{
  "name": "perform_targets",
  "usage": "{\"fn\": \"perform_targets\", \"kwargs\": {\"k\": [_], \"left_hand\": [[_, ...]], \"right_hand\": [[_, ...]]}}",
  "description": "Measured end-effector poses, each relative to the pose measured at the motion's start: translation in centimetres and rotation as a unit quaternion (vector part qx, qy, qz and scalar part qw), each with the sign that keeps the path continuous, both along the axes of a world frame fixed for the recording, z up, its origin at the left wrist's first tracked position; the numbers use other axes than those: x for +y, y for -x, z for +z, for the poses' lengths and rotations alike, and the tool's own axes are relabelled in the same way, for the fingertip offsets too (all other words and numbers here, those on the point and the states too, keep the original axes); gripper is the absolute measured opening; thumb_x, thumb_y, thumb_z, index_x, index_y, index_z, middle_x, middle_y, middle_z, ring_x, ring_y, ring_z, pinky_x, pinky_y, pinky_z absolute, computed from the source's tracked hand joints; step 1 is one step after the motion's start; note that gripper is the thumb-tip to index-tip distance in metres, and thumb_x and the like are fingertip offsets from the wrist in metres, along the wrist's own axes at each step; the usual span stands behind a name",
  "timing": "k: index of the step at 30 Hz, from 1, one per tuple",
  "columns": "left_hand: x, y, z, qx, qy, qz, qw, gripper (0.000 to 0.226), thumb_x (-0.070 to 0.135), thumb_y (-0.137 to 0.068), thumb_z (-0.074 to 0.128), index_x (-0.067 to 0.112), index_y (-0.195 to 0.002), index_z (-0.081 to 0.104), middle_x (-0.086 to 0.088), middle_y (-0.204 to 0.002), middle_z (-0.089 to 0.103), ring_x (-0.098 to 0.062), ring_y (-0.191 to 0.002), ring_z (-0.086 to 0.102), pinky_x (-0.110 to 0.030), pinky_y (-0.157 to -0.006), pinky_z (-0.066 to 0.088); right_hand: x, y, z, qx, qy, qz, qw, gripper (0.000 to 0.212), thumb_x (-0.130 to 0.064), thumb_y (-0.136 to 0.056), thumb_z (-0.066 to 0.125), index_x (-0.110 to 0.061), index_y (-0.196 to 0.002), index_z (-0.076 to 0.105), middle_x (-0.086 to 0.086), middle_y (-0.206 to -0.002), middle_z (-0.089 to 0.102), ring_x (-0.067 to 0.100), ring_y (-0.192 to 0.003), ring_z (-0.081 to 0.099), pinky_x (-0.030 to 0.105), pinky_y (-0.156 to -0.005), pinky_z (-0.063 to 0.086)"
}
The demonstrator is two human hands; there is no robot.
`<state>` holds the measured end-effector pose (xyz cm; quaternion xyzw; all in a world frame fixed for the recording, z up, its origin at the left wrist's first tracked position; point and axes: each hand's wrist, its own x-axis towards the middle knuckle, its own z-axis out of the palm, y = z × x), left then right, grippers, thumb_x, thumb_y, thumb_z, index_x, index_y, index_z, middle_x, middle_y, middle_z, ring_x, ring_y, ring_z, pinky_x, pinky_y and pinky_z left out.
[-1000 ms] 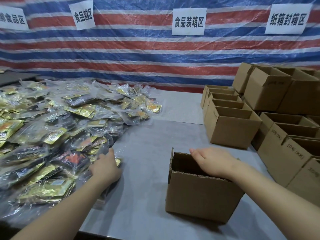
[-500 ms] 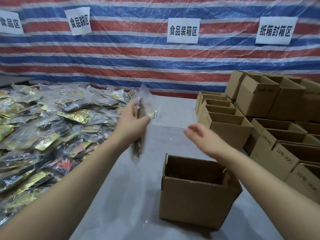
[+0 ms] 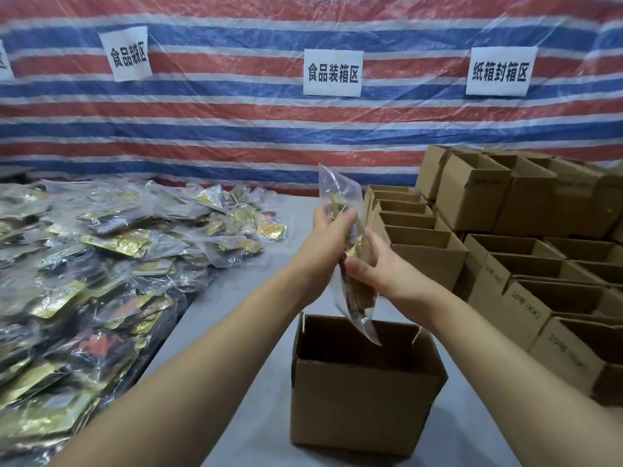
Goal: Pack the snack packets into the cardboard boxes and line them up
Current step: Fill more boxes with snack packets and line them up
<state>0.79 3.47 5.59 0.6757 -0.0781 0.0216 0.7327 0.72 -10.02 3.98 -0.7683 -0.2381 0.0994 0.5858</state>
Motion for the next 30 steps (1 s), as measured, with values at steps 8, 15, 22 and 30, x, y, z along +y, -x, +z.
{"fn": "perform_targets", "kwargs": {"k": [8,15,22,30], "left_hand": [[-0.4,0.7,0.2,0.002,-0.135,-0.032,0.990,0.051,0.043,-0.105,0.030,0.024,-0.152,0.021,-0.013,-0.148,0.042,-0.025,-0.132,0.047,-0.033,-0.101,0.040],[2.5,0.0,-0.5,-0.097,-0.264,-0.015,0.959,0.059,0.057,-0.100,0.024,0.032,-0.154,0.024,0.005,-0.152,0.041,-0.017,-0.136,0.042,-0.042,-0.114,0.031],[6.4,2.6,-8.2,0.055,-0.385,-0.088,0.917,0.031,0.026,-0.101,0.045,0.029,-0.131,0.052,0.007,-0.123,0.058,-0.016,-0.115,0.056,-0.029,-0.096,0.045],[7.0,3.6,-9.9,0.105,-0.220,-0.035,0.969,0.016,0.018,-0.100,0.047,0.017,-0.092,0.060,-0.001,-0.084,0.059,-0.013,-0.077,0.052,-0.026,-0.067,0.040]], "right_hand": [[-0.5,-0.4,-0.1,0.014,0.040,-0.051,0.998,0.098,-0.017,-0.074,0.086,-0.038,-0.151,0.029,0.001,-0.126,0.066,0.015,-0.113,0.068,0.041,-0.100,0.054],[-1.8,-0.8,-1.9,0.027,-0.073,-0.120,0.990,0.059,-0.007,-0.087,0.069,-0.025,-0.139,0.047,0.010,-0.117,0.062,0.029,-0.112,0.060,0.043,-0.099,0.047],[-6.0,-0.2,-2.0,0.040,0.064,0.080,0.994,0.058,-0.031,-0.070,0.080,-0.007,-0.118,0.058,0.013,-0.104,0.070,0.030,-0.099,0.069,0.036,-0.089,0.057],[-3.7,0.2,-2.7,0.090,0.404,0.208,0.886,0.020,-0.044,-0.080,0.064,-0.028,-0.092,0.063,-0.012,-0.086,0.064,0.005,-0.080,0.061,0.025,-0.076,0.050]]}}
